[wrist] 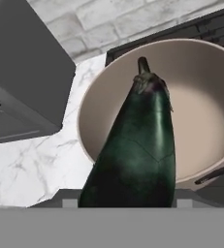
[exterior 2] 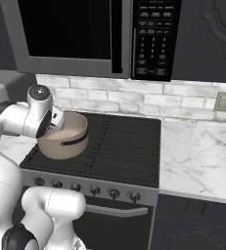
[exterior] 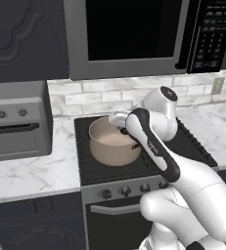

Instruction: Turn on the burner for the pot on the stove. Wait thirty seconds for the pot to heat up. Then add the eggplant to the pot.

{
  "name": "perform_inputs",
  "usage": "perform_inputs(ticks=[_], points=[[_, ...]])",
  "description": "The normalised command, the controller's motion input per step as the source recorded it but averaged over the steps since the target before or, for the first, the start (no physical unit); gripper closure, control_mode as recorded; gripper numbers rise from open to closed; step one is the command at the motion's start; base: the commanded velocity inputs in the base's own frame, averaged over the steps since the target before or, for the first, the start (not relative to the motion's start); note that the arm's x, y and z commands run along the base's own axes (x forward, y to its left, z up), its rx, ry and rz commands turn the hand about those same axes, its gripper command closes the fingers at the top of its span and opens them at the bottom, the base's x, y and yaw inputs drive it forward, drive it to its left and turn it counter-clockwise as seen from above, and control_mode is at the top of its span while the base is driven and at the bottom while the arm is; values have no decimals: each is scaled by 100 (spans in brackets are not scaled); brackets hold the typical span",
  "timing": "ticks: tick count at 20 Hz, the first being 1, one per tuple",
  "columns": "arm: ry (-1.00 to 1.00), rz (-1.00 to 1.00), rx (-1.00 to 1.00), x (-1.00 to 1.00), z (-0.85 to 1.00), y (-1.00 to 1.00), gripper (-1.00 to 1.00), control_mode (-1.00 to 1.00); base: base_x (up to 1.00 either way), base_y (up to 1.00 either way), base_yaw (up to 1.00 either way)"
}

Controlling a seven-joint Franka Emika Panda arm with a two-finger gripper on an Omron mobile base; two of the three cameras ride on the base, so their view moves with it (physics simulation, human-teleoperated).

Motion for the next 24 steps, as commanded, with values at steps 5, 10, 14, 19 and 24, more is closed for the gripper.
perform_inputs(ticks=[5,10,14,19,24], points=[[1,-1,0,17,-11,0,100,-100,0,0,0],[1,-1,0,15,-14,0,100,-100,0,0,0],[1,0,0,14,-16,0,100,-100,0,0,0],[1,0,0,16,-11,0,100,-100,0,0,0],[2,0,0,17,-7,0,100,-100,0,0,0]])
